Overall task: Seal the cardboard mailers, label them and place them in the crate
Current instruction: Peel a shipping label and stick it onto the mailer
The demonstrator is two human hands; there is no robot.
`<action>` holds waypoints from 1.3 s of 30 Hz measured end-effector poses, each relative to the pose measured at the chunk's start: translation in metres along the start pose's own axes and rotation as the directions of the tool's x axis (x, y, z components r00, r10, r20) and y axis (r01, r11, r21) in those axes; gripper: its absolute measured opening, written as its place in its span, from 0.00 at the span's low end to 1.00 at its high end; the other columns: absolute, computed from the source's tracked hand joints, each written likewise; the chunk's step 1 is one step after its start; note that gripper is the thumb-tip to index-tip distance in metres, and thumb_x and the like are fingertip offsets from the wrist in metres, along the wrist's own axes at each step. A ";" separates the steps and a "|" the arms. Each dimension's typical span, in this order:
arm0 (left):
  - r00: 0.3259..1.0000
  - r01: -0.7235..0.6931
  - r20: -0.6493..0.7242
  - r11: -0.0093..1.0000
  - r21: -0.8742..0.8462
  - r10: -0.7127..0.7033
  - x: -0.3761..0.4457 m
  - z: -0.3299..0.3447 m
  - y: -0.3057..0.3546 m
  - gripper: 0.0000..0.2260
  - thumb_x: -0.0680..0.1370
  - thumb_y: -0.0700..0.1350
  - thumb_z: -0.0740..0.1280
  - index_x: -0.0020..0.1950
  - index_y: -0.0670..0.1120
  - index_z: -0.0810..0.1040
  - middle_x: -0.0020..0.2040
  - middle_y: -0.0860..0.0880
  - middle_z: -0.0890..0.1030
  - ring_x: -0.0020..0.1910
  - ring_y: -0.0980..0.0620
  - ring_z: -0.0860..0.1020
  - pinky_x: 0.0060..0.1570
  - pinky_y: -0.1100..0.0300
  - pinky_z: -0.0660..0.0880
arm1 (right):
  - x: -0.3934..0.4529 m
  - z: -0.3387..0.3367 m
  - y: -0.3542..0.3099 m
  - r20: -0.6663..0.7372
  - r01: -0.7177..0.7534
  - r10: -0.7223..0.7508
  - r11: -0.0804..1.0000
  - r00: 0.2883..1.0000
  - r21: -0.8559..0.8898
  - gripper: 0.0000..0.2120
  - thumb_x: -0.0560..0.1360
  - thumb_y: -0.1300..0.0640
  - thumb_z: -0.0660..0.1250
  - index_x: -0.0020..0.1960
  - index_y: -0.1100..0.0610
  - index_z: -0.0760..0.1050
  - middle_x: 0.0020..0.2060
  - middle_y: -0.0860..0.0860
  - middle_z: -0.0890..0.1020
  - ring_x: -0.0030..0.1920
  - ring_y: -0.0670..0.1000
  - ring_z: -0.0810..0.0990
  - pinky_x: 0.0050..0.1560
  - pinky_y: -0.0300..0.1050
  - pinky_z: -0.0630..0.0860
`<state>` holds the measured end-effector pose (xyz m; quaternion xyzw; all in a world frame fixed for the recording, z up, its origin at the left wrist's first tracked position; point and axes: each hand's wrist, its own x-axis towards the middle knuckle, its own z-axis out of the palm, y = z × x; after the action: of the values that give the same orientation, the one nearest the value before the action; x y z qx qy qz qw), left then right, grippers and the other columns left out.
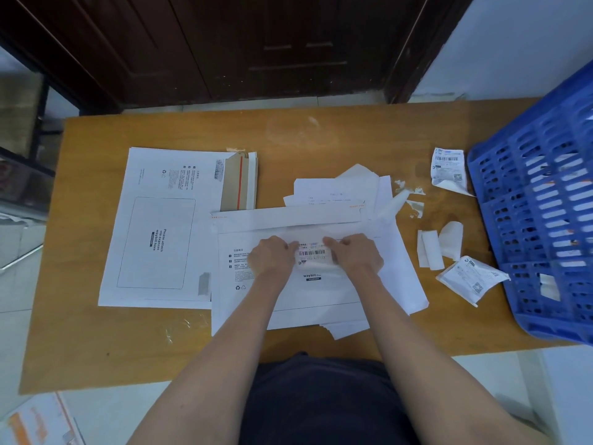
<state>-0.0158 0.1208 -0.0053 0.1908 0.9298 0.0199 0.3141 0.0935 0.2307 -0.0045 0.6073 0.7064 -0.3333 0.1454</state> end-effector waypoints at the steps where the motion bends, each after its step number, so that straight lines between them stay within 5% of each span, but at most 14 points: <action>1: 1.000 -0.001 -0.009 1.000 0.020 0.001 0.000 0.000 -0.001 0.21 0.79 0.60 0.59 0.45 0.46 0.83 0.41 0.48 0.82 0.40 0.46 0.80 0.38 0.61 0.71 | 0.001 -0.001 0.001 0.009 -0.001 0.001 1.000 1.000 0.025 0.23 0.72 0.37 0.65 0.30 0.54 0.74 0.28 0.49 0.77 0.30 0.50 0.76 0.31 0.38 0.65; 7: 1.000 0.018 0.016 1.000 -0.025 -0.018 0.000 -0.003 -0.012 0.23 0.80 0.58 0.57 0.41 0.44 0.83 0.36 0.48 0.80 0.36 0.47 0.78 0.31 0.64 0.67 | -0.002 -0.004 0.004 0.007 0.028 -0.028 0.999 1.000 0.029 0.22 0.75 0.41 0.63 0.28 0.54 0.72 0.26 0.49 0.74 0.29 0.50 0.73 0.32 0.38 0.65; 11: 0.999 -0.004 0.036 1.000 -0.023 0.005 -0.005 -0.006 -0.009 0.25 0.76 0.66 0.59 0.34 0.47 0.76 0.35 0.49 0.78 0.35 0.48 0.77 0.31 0.63 0.66 | -0.009 -0.002 0.004 -0.049 0.031 -0.037 0.991 0.998 -0.127 0.25 0.71 0.32 0.62 0.32 0.53 0.69 0.28 0.48 0.74 0.32 0.51 0.76 0.38 0.41 0.69; 16: 0.996 -0.091 0.026 0.992 0.084 0.089 -0.011 0.001 -0.009 0.22 0.75 0.64 0.65 0.51 0.45 0.79 0.48 0.46 0.82 0.47 0.45 0.80 0.42 0.57 0.74 | -0.008 -0.009 0.006 0.030 0.030 -0.023 0.969 0.999 -0.246 0.26 0.68 0.31 0.65 0.47 0.54 0.75 0.43 0.50 0.81 0.48 0.53 0.80 0.56 0.48 0.73; 23: 0.968 -0.250 0.041 0.967 0.055 0.248 -0.018 0.006 -0.020 0.26 0.70 0.61 0.72 0.56 0.42 0.73 0.53 0.45 0.78 0.53 0.46 0.76 0.48 0.53 0.76 | -0.019 -0.014 0.009 0.117 0.099 -0.078 0.977 0.990 -0.188 0.19 0.69 0.42 0.71 0.46 0.54 0.68 0.45 0.50 0.78 0.51 0.54 0.78 0.56 0.49 0.73; 29: 0.935 -0.353 0.071 0.924 0.144 0.347 -0.025 0.009 -0.025 0.39 0.67 0.65 0.72 0.66 0.41 0.65 0.63 0.45 0.70 0.61 0.47 0.70 0.55 0.54 0.73 | -0.026 -0.007 0.019 0.151 0.187 -0.161 0.966 0.975 -0.179 0.28 0.64 0.44 0.77 0.51 0.54 0.63 0.48 0.49 0.71 0.47 0.51 0.71 0.56 0.49 0.67; 33: 0.924 -0.383 0.082 0.897 0.221 0.374 -0.030 0.011 -0.027 0.46 0.66 0.67 0.71 0.71 0.40 0.59 0.67 0.44 0.66 0.65 0.46 0.66 0.59 0.55 0.70 | -0.031 -0.002 0.022 0.158 0.231 -0.200 0.948 0.967 -0.219 0.40 0.63 0.45 0.78 0.66 0.59 0.62 0.60 0.53 0.70 0.56 0.54 0.75 0.60 0.51 0.68; 39: 0.912 -0.408 0.099 0.856 0.319 0.398 -0.037 0.013 -0.032 0.49 0.63 0.72 0.70 0.71 0.41 0.58 0.69 0.43 0.63 0.66 0.44 0.64 0.61 0.52 0.69 | -0.042 0.004 0.027 0.127 0.268 -0.244 0.937 0.961 -0.227 0.44 0.62 0.49 0.79 0.68 0.61 0.60 0.63 0.55 0.67 0.62 0.56 0.71 0.62 0.50 0.69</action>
<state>0.0081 0.0767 0.0004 0.4313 0.8544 -0.0748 0.2799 0.1277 0.1974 0.0105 0.4711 0.8068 -0.2898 0.2075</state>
